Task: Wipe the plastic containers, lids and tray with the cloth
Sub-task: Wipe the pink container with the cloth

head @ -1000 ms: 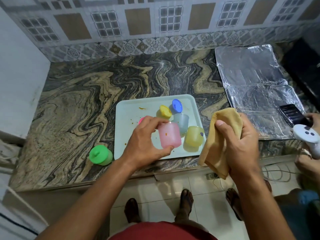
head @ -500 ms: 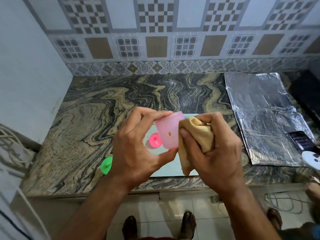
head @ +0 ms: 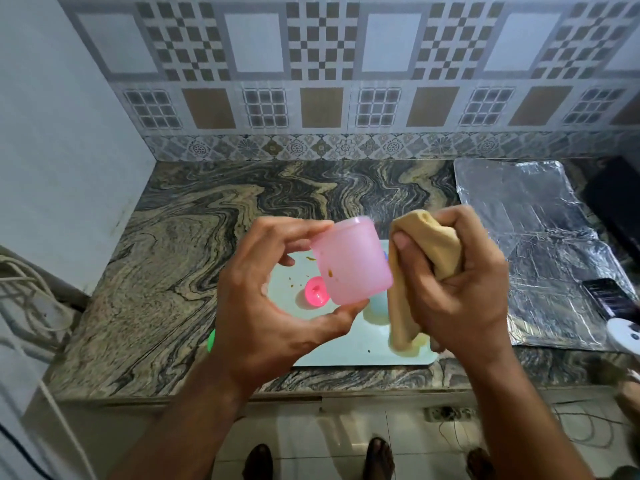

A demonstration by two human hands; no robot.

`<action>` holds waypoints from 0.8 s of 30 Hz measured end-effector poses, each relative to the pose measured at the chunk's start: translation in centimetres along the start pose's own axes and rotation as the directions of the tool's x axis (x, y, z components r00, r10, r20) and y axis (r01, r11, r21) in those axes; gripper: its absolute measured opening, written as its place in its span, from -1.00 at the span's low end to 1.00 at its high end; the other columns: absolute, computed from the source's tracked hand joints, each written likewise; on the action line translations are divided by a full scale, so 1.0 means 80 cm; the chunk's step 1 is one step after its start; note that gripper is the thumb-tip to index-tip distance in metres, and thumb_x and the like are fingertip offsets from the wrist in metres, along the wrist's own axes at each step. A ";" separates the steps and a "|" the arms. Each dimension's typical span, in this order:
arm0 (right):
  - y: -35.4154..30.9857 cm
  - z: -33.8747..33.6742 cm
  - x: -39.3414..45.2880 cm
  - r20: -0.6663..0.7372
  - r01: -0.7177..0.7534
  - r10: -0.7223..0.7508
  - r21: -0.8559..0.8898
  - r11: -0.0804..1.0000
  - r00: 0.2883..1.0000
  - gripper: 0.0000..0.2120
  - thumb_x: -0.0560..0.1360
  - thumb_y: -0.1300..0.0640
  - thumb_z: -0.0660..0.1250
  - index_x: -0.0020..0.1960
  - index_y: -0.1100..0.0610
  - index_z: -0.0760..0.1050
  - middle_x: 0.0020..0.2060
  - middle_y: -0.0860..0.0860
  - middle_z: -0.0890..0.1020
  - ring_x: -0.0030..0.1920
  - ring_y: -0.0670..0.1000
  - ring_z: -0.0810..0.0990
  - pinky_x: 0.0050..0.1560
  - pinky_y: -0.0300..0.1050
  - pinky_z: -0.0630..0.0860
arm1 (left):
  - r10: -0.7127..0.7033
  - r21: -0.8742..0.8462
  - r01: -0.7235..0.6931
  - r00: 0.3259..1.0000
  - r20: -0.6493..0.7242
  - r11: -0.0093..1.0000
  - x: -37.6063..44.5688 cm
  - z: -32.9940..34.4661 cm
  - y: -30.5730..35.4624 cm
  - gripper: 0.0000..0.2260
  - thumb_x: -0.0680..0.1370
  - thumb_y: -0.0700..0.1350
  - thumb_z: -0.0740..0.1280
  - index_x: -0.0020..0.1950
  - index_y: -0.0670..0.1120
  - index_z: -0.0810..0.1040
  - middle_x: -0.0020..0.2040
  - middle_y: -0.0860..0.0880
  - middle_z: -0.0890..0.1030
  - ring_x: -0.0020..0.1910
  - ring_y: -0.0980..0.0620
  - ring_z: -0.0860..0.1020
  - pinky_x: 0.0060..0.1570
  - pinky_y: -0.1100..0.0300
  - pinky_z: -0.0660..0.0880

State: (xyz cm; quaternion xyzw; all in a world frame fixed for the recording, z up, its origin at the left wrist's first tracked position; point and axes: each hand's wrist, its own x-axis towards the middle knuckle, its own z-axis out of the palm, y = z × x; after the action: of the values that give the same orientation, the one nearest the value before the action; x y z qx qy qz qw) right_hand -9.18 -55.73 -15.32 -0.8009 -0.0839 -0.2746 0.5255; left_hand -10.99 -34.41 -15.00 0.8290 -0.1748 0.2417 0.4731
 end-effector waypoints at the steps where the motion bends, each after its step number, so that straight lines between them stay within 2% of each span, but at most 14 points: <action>1: -0.002 -0.002 -0.002 -0.016 -0.008 0.010 0.074 0.997 1.000 -0.85 0.57 0.19 0.49 -0.02 0.12 0.50 -0.21 -0.07 0.64 -0.27 -0.19 0.57 -0.19 -0.31 0.48 | -0.020 -0.026 0.020 1.000 -0.023 0.999 0.002 0.001 -0.002 -0.30 0.21 -0.10 0.76 0.29 -0.02 0.56 0.20 0.01 0.59 0.12 0.03 0.63 0.04 0.15 0.54; 3: -0.009 -0.001 -0.010 -0.048 0.014 -0.005 0.183 0.983 0.999 -0.87 0.56 0.24 0.45 -0.03 0.13 0.50 -0.25 -0.04 0.62 -0.26 -0.23 0.55 -0.16 -0.37 0.47 | -0.078 -0.108 0.070 0.994 -0.073 0.992 0.006 0.004 -0.006 -0.33 0.23 -0.08 0.72 0.27 0.01 0.53 0.21 -0.04 0.58 0.14 -0.04 0.62 0.07 0.05 0.57; 6: -0.021 0.011 -0.026 -0.080 0.022 0.000 0.271 0.962 0.997 -0.88 0.54 0.19 0.42 -0.02 0.07 0.49 -0.24 -0.04 0.62 -0.28 -0.19 0.55 -0.19 -0.35 0.48 | -0.134 -0.256 0.109 0.988 -0.083 0.960 0.007 0.012 -0.007 -0.29 0.26 -0.10 0.68 0.33 0.07 0.46 0.27 -0.05 0.57 0.18 -0.13 0.63 0.14 -0.13 0.59; 9: -0.028 0.023 -0.032 -0.091 0.056 -0.032 0.275 0.960 0.995 -0.88 0.55 0.17 0.41 0.02 0.01 0.50 -0.20 -0.14 0.63 -0.26 -0.21 0.59 -0.19 -0.36 0.49 | -0.105 -0.353 0.078 0.993 -0.058 0.932 0.009 0.019 -0.005 -0.26 0.32 -0.13 0.65 0.43 0.09 0.43 0.38 -0.14 0.51 0.28 -0.15 0.63 0.22 -0.08 0.58; 12: -0.032 0.023 -0.027 -0.090 0.087 -0.068 0.230 0.969 0.994 -0.87 0.56 0.15 0.42 0.04 -0.02 0.51 -0.14 -0.21 0.63 -0.24 -0.18 0.61 -0.18 -0.34 0.50 | -0.132 -0.406 0.102 0.990 -0.046 0.908 0.014 0.019 -0.008 -0.31 0.33 -0.10 0.67 0.39 0.07 0.47 0.39 -0.22 0.51 0.33 -0.16 0.62 0.29 -0.03 0.56; 15: -0.031 0.016 -0.022 -0.073 0.102 -0.092 0.142 0.985 0.993 -0.85 0.58 0.13 0.46 0.04 -0.05 0.51 -0.15 -0.13 0.65 -0.24 -0.15 0.61 -0.20 -0.31 0.51 | -0.092 -0.266 0.072 0.994 -0.063 0.961 0.016 0.012 -0.013 -0.31 0.32 0.00 0.71 0.38 0.08 0.51 0.34 -0.12 0.57 0.32 -0.15 0.60 0.28 -0.08 0.57; 18: -0.037 0.008 -0.013 -0.041 0.138 -0.135 0.063 0.988 0.990 -0.83 0.55 0.15 0.49 0.02 -0.04 0.52 -0.16 -0.09 0.66 -0.23 -0.12 0.61 -0.20 -0.24 0.53 | -0.014 -0.029 0.012 0.999 -0.051 1.000 0.019 0.007 -0.007 -0.34 0.31 0.08 0.69 0.36 0.03 0.57 0.24 -0.03 0.58 0.26 0.03 0.57 0.15 0.17 0.53; 21: -0.044 0.005 0.001 0.029 0.184 -0.183 -0.033 0.982 0.983 -0.89 0.55 0.19 0.52 -0.02 0.15 0.59 -0.16 -0.03 0.65 -0.19 -0.08 0.61 -0.15 -0.24 0.51 | 0.034 0.015 -0.034 0.999 -0.035 0.999 0.016 0.008 0.001 -0.36 0.30 0.02 0.69 0.33 0.01 0.58 0.17 -0.03 0.57 0.19 0.16 0.54 0.13 0.29 0.47; 24: -0.045 0.008 0.014 0.038 0.148 -0.147 -0.015 0.989 0.988 -0.88 0.56 0.20 0.52 -0.02 0.20 0.60 -0.15 -0.07 0.68 -0.17 -0.06 0.64 -0.16 -0.22 0.53 | 0.080 -0.011 -0.080 0.996 -0.037 0.997 0.017 0.005 -0.001 -0.36 0.29 -0.03 0.71 0.32 -0.03 0.59 0.15 -0.02 0.54 0.19 0.10 0.54 0.17 0.15 0.52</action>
State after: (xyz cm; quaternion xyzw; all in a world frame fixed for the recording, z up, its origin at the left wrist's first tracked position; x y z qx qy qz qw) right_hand -9.50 -53.76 -12.06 -0.8021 -0.1501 -0.2987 0.4948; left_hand -9.73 -34.80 -14.44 0.8138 -0.2005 0.2745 0.4713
